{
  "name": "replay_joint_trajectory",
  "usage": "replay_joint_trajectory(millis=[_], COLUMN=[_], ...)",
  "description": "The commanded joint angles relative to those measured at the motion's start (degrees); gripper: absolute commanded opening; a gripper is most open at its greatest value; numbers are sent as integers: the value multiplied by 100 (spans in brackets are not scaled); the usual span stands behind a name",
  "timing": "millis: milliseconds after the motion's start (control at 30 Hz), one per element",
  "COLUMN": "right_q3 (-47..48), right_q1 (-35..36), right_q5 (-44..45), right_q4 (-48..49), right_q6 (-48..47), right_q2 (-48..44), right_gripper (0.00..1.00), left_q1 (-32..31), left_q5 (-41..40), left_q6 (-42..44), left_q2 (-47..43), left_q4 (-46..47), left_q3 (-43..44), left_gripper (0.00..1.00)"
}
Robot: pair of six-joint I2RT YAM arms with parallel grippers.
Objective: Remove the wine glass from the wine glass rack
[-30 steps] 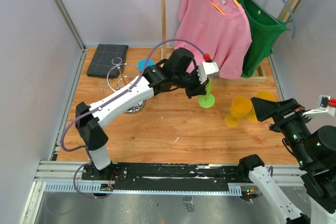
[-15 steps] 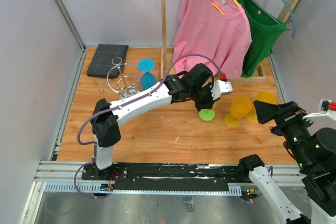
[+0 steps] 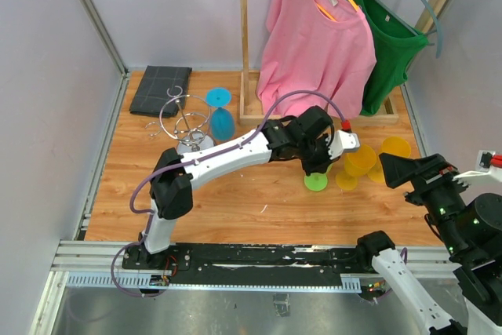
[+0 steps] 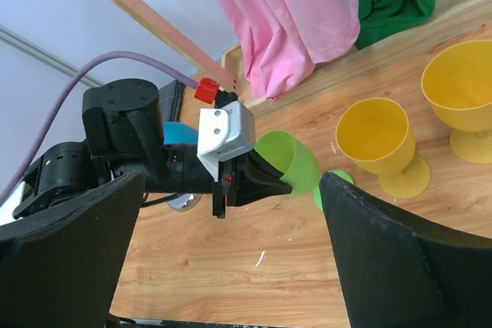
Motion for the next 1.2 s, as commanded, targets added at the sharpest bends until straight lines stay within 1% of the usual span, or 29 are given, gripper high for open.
replay_joint_trajectory(millis=[0, 433, 767, 800, 833, 900, 967, 1000, 1067, 1167], right_q3=[213, 280, 299, 296, 287, 288, 279, 278, 274, 275], right_q1=[82, 83, 84, 82, 82, 82, 87, 86, 82, 90], right_q5=[164, 156, 191, 195, 197, 189, 187, 183, 169, 157], right_q4=[-131, -138, -172, -173, -173, -172, -171, -170, -165, -166], right_q6=[-123, -221, -221, -218, -217, -217, -218, -225, -226, -218], right_q2=[106, 143, 92, 87, 86, 95, 96, 108, 109, 108], right_gripper=[99, 99, 99, 98, 99, 99, 99, 99, 99, 99], left_q1=[-106, -127, -132, -135, -131, -132, -133, -129, -136, -131], left_q5=[-128, -274, -241, -234, -215, -191, -202, -225, -269, -308], left_q6=[-127, -250, -176, -169, -174, -181, -178, -190, -191, -197], left_q2=[191, 411, 559, 560, 568, 561, 537, 526, 497, 433], left_q4=[187, 490, 472, 463, 446, 417, 410, 412, 410, 366], left_q3=[130, 13, 66, 66, 71, 76, 76, 82, 104, 213], left_gripper=[0, 0, 0, 7, 19, 36, 50, 55, 63, 72])
